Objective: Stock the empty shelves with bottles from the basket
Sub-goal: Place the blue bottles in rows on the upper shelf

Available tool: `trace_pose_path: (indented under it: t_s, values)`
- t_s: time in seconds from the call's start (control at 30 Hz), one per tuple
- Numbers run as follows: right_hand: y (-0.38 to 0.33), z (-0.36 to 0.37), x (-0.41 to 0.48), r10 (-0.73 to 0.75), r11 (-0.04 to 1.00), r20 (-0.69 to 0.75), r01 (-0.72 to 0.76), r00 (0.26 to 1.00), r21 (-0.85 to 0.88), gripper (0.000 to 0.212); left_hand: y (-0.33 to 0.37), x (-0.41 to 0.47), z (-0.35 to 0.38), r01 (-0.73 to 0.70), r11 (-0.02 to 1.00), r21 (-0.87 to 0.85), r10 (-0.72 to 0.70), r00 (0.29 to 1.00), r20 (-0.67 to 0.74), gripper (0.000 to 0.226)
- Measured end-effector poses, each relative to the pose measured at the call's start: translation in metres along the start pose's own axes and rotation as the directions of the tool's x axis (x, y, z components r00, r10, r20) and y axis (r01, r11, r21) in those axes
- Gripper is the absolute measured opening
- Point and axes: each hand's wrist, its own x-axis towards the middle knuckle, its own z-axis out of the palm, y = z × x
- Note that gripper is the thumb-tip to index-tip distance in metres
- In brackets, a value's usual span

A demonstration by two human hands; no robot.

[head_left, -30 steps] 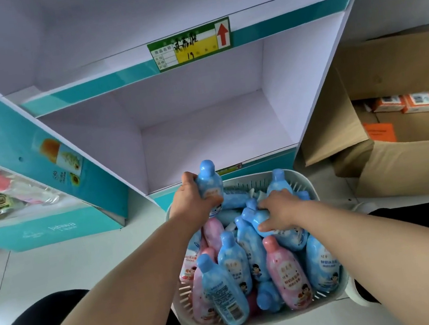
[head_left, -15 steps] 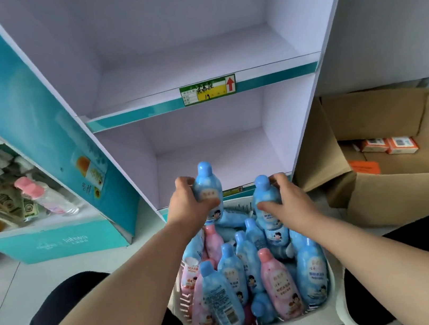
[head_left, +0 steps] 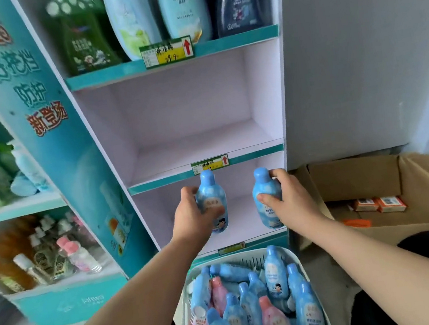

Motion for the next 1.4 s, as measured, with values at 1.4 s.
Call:
trace_pose_path:
  t_s: [1.4]
  values:
    - [0.05,-0.054,0.119,-0.002,0.991,-0.223,0.032,0.975,0.13,0.05,0.102,0.188,0.107,-0.383,0.916,0.116,0.385,0.923,0.006,0.091]
